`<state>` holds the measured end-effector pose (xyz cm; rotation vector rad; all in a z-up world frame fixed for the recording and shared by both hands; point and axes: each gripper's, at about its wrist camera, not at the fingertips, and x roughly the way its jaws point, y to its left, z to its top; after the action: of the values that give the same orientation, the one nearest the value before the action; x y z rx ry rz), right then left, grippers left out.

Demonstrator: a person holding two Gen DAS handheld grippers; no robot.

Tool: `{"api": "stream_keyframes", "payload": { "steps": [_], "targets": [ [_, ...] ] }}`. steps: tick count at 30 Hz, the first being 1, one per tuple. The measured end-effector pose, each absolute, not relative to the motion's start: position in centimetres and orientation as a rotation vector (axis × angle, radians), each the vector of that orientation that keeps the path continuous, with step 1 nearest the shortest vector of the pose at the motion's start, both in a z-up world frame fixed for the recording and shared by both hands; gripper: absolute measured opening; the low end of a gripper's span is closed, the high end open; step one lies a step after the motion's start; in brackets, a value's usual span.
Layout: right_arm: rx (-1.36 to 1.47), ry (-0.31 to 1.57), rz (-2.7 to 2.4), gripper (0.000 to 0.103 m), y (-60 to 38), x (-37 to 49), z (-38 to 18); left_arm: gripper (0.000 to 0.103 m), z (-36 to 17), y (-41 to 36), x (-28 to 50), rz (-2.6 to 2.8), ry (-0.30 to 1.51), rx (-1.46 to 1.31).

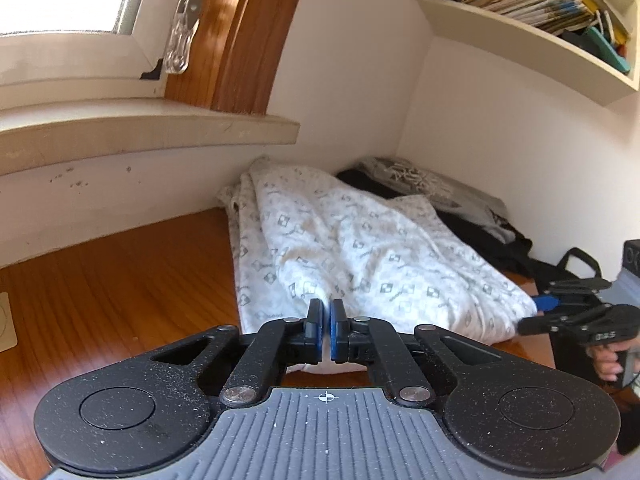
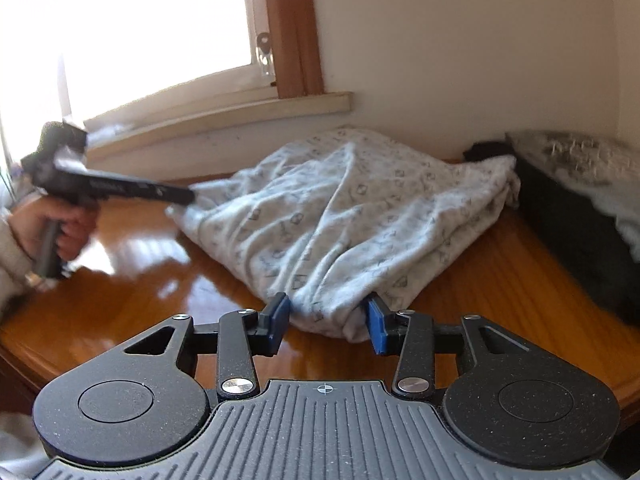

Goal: Fold clothes

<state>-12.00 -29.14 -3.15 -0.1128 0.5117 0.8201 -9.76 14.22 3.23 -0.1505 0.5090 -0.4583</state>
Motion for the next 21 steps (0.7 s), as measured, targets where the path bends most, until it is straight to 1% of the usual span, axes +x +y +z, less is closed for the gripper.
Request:
{"api": "stream_keyframes", "payload": {
  "steps": [2, 3, 6, 12, 13, 15, 16, 20, 21],
  "targets": [
    [-0.139, 0.498, 0.817, 0.017, -29.2, -11.8, -3.0, 0.003, 3.7, 14.5, -10.2, -0.437, 0.480, -0.154],
    [-0.151, 0.493, 0.816, 0.013, -29.4, -11.7, -2.9, 0.003, 4.1, 15.0, -10.4, -0.423, 0.468, -0.159],
    [-0.156, 0.480, 0.810, 0.011, -30.7, -11.7, -2.0, 0.003, 4.9, 16.4, -10.9, -0.384, 0.438, -0.176],
    [-0.149, 0.515, 0.876, 0.012, -32.4, -12.2, -1.7, 0.003, 4.7, 16.8, -11.1, -0.400, 0.475, -0.165],
    [-0.155, 0.515, 0.889, 0.017, -32.2, -12.3, -2.2, 0.003, 4.6, 16.9, -11.2, -0.405, 0.482, -0.166],
    [-0.169, 0.515, 0.913, 0.029, -31.9, -12.5, -3.0, 0.003, 4.4, 17.0, -11.3, -0.414, 0.497, -0.168],
    [-0.185, 0.510, 0.921, 0.032, -31.6, -12.6, -3.3, 0.003, 4.3, 17.1, -11.3, -0.419, 0.505, -0.169],
    [-0.280, 0.469, 0.930, 0.035, -30.4, -13.0, -3.9, 0.003, 4.3, 16.9, -11.4, -0.443, 0.497, -0.179],
    [-0.306, 0.455, 0.920, 0.033, -30.2, -12.9, -3.9, 0.003, 4.3, 16.8, -11.4, -0.443, 0.494, -0.178]
  ]
}}
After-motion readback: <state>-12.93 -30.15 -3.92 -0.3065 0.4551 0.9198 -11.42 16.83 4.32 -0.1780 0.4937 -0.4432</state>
